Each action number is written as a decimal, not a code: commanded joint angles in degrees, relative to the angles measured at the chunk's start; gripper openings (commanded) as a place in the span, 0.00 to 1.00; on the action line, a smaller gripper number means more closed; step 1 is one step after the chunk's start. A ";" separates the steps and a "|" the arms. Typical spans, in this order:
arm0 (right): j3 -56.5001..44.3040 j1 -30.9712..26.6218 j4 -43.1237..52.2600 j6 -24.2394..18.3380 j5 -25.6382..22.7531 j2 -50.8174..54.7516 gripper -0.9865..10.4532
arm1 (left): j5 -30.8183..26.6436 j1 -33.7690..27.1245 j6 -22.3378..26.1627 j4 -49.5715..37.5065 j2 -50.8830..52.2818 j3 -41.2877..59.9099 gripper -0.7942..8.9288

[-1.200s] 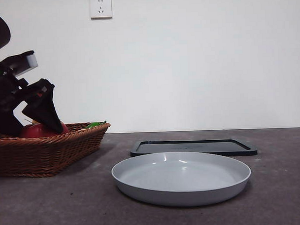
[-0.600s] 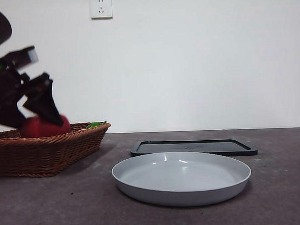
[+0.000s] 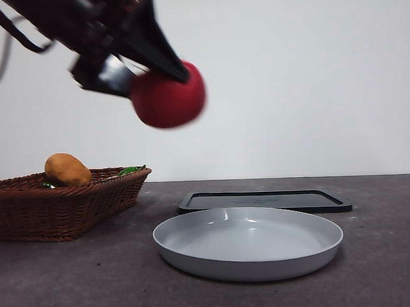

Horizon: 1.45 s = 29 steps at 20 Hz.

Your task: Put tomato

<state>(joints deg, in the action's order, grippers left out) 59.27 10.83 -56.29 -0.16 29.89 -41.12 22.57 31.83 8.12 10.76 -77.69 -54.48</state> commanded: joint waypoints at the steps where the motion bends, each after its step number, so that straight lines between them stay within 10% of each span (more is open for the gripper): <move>1: 1.16 0.20 0.55 0.17 0.09 -0.39 0.48 | -1.64 3.28 1.90 -1.73 -4.70 -1.20 0.40; 18: 1.16 0.20 0.44 0.17 0.09 -0.39 0.48 | -5.22 11.06 1.95 -13.00 -22.08 -1.20 0.40; 29: 1.16 0.20 0.26 0.17 0.09 -0.39 0.48 | -5.20 11.04 -2.05 -12.07 -21.81 -1.51 0.64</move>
<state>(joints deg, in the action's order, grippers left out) 59.27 10.83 -56.34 -0.14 29.89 -41.12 17.30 42.26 7.38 -0.80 -98.87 -54.50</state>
